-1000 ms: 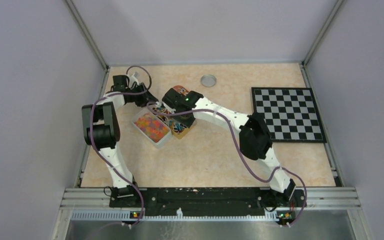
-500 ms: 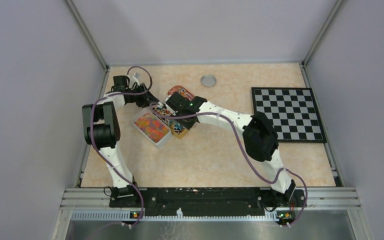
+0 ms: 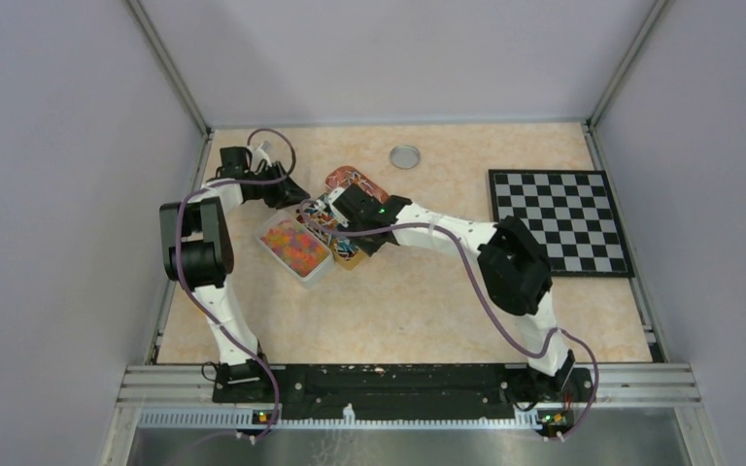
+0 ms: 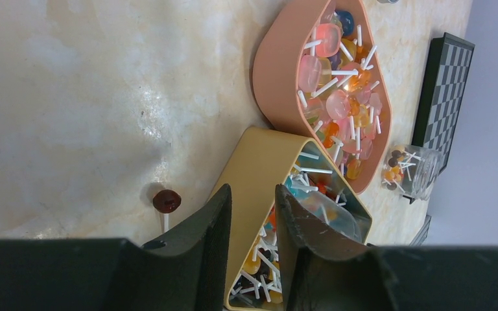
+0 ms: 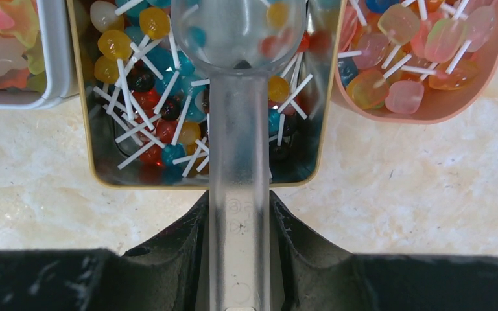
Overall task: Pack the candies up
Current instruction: Scoop the fake candies from the storage box.
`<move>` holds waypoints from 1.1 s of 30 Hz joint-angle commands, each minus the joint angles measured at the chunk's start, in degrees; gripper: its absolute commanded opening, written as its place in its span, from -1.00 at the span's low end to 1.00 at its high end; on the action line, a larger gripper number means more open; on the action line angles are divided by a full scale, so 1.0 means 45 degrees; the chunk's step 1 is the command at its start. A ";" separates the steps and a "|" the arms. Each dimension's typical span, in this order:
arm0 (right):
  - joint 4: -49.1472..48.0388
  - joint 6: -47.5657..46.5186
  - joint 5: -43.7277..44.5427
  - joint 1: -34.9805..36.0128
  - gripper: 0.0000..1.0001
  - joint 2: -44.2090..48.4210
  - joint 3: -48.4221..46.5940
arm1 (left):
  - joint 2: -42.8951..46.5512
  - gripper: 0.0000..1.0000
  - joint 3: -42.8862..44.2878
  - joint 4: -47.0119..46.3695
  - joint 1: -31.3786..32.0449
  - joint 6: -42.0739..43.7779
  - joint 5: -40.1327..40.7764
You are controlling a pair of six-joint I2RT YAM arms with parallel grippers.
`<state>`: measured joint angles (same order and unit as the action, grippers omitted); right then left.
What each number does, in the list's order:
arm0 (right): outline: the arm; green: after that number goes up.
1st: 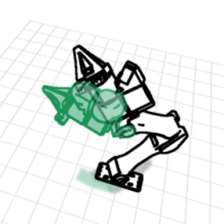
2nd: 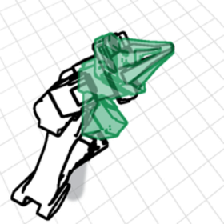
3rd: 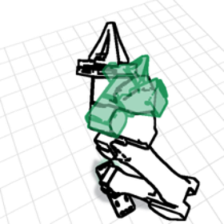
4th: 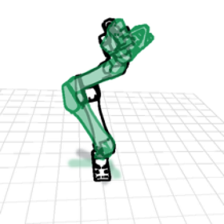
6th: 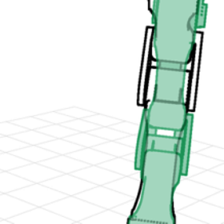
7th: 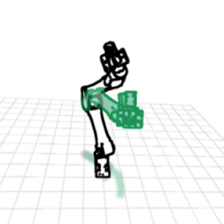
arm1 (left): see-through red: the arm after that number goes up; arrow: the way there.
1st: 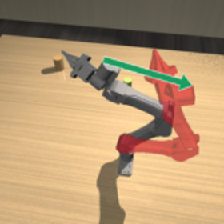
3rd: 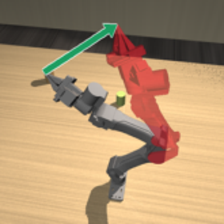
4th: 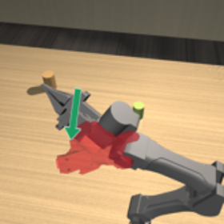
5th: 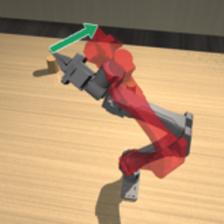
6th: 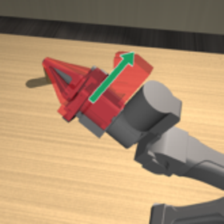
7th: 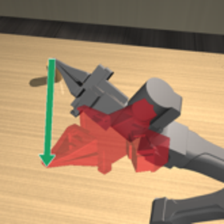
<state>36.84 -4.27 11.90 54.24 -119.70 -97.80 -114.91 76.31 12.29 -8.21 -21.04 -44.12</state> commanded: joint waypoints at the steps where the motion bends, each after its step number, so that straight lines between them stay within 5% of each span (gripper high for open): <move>1: -0.1382 0.0376 -0.0575 -0.0313 -1.00 0.1252 0.0970 | -0.0109 -0.27 0.0411 -0.0271 -0.0051 0.0066 -0.0258; 20: -0.5644 0.0114 -0.1883 -0.0998 -1.00 0.3121 0.4831 | 0.0193 -0.11 0.0540 -0.0070 -0.0083 0.0095 0.0017; 33: -0.6325 -0.0095 -0.2141 -0.1093 -1.00 0.4333 0.5489 | 0.1688 0.02 0.0499 0.0207 -0.0177 0.0221 0.0551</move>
<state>12.64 -4.08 2.94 49.82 -105.41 -74.04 -113.01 76.84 13.52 -8.58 -20.97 -42.50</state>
